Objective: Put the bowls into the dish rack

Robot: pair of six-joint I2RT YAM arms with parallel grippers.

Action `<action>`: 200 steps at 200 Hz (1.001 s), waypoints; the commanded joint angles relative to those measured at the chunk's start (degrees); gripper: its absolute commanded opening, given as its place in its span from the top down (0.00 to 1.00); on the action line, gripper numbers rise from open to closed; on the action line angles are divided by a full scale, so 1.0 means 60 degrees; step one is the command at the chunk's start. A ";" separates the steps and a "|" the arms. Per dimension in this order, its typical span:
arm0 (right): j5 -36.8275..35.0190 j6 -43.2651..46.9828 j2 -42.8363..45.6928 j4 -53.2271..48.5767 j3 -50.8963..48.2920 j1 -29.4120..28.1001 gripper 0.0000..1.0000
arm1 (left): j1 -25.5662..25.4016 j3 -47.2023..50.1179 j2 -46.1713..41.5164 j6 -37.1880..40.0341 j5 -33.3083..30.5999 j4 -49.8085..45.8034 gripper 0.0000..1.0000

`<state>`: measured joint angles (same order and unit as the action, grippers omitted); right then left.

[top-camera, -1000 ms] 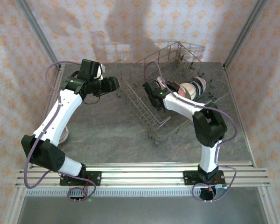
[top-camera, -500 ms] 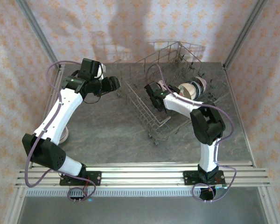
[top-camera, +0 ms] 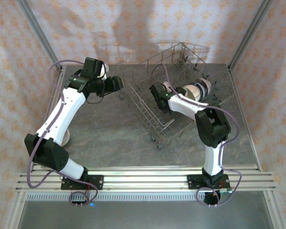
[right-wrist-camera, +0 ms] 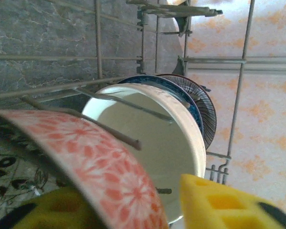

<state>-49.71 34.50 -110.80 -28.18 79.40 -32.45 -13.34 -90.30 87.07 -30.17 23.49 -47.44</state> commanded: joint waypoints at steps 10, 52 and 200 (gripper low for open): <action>0.0642 -0.0589 0.0146 -0.0542 0.0439 0.0134 0.37 | 0.0055 -0.0335 0.0094 -0.0121 -0.0309 -0.0400 0.33; 0.1289 -0.0697 0.0908 -0.0722 0.0486 0.0077 0.23 | 0.0056 -0.0271 -0.0092 -0.0448 -0.0543 -0.0443 0.33; 0.3918 -0.2318 0.3208 -0.3302 0.3567 -0.0071 0.08 | 0.2643 0.1659 -0.2915 -0.1047 -0.1551 -0.2366 0.30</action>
<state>-32.47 26.65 -93.45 -39.46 93.06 -33.28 -3.99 -84.20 74.35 -35.16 16.43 -54.68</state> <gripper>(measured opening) 0.921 0.695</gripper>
